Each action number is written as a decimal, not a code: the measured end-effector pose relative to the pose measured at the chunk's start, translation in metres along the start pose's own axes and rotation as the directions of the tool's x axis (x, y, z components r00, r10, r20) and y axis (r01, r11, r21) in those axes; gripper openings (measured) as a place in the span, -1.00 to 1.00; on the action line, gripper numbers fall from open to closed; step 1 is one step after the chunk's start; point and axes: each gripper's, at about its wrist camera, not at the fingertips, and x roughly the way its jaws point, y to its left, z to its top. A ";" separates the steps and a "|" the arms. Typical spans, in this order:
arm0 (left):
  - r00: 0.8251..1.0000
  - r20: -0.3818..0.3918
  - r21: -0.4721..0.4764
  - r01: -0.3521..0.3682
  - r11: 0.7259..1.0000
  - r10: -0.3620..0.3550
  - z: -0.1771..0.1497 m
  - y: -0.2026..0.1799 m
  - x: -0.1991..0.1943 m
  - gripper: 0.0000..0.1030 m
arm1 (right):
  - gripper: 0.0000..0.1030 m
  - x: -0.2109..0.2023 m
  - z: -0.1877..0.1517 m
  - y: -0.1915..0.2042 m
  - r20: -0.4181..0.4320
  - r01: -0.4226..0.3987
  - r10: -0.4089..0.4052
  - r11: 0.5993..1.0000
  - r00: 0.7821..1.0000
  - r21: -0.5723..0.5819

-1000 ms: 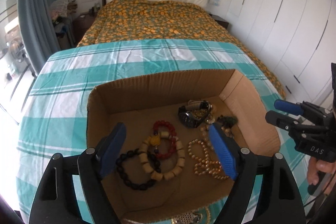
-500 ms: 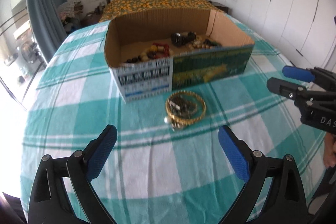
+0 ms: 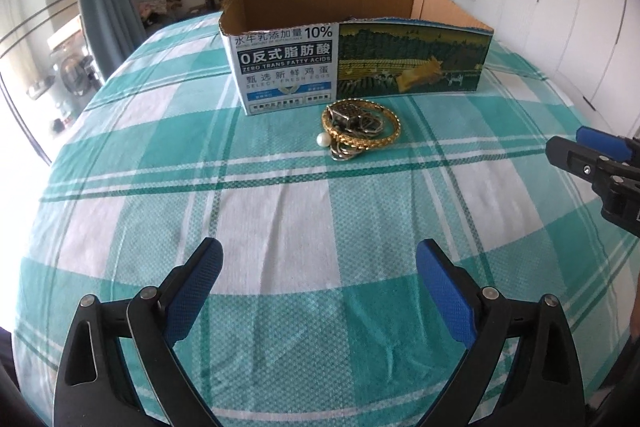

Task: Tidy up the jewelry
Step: 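Withdraw both open tools from the box, then grasp the gold bangle holding the silver keys with the left tool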

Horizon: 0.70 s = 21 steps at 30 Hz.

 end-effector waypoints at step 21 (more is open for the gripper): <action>1.000 -0.019 -0.110 -0.024 0.994 0.022 0.006 0.043 0.024 0.90 | 0.24 0.043 0.005 0.019 -0.030 -0.317 0.318 0.948 0.948 0.011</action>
